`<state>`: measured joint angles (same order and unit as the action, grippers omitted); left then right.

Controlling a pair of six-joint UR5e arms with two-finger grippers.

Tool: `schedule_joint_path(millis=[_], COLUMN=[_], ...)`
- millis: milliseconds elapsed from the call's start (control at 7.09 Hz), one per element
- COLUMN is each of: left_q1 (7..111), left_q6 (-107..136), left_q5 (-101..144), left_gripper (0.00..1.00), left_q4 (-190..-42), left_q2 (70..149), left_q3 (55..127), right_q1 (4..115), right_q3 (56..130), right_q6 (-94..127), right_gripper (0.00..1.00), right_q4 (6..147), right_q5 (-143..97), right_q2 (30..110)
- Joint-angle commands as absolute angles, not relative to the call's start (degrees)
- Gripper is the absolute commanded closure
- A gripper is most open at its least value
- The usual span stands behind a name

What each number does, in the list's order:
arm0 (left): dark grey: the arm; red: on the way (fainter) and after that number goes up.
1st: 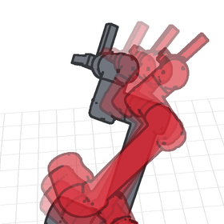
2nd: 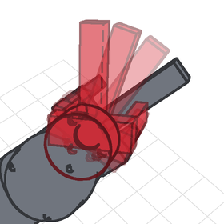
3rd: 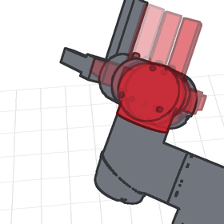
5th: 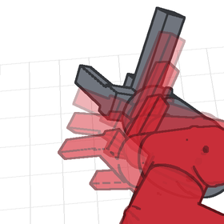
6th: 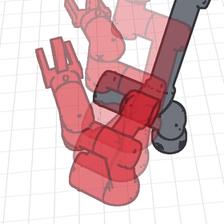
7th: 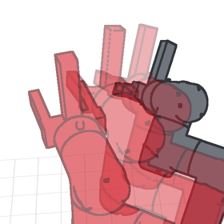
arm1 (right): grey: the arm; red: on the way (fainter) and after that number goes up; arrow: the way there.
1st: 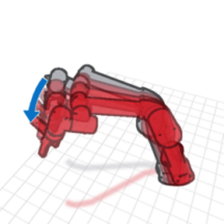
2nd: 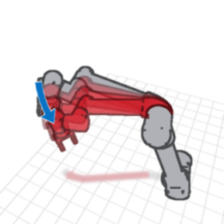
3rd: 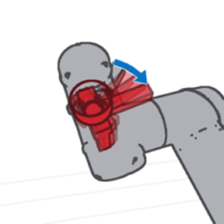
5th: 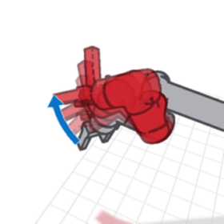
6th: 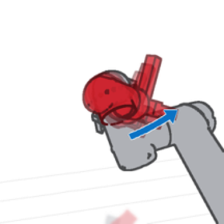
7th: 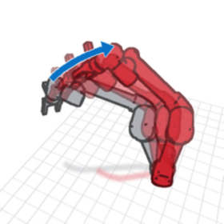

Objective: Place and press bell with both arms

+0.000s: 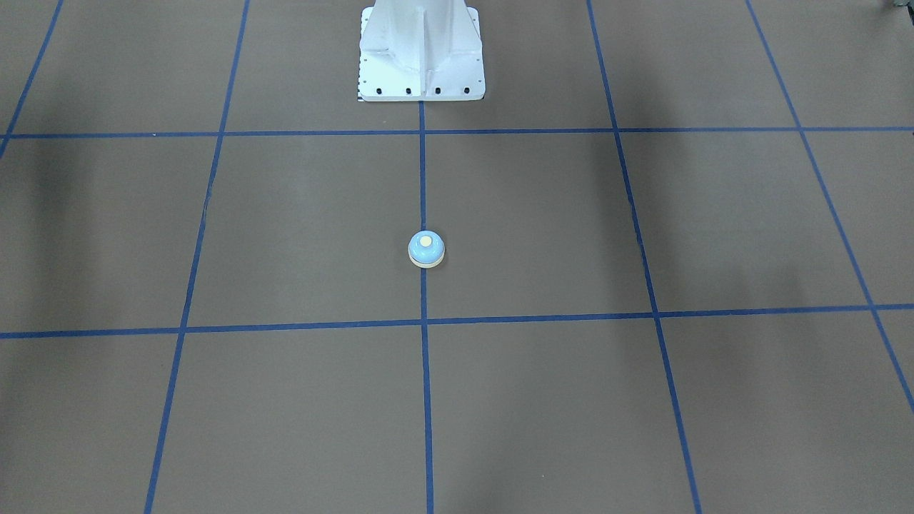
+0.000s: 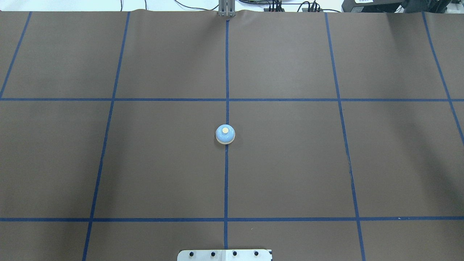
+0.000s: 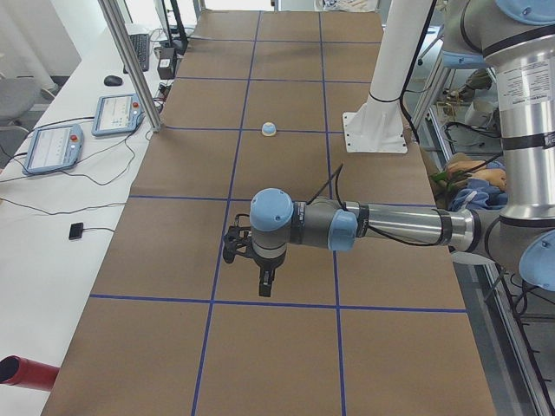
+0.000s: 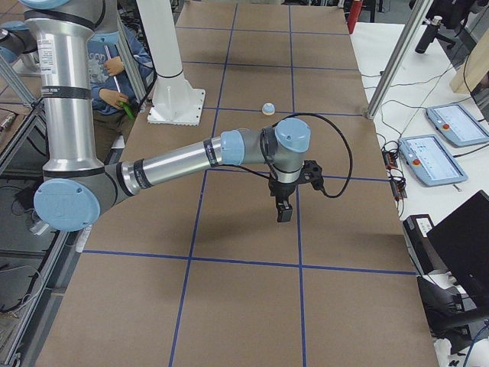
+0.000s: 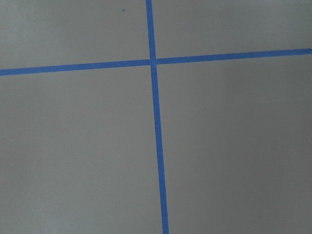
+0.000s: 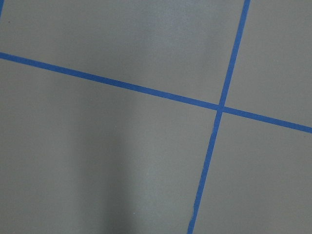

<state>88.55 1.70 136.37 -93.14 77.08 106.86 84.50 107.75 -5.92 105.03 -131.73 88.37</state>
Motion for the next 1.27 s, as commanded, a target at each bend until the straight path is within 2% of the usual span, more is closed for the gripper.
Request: schedule_joint_path(millis=[0, 1129], left_q1=[88.59, 88.51], left_q6=[1.67, 1.93], left_q5=[136.41, 136.05], left_gripper=[0.0, 0.0], left_q4=[-93.16, -93.16], left_q2=[75.94, 76.11], left_q3=[107.49, 106.61], right_q1=[84.64, 84.9], right_q3=[107.84, 109.96], right_q6=[-5.8, -4.57], right_gripper=[0.0, 0.0], right_q4=[105.12, 105.21], right_q5=[-131.75, -133.68], right_q2=[87.89, 87.54])
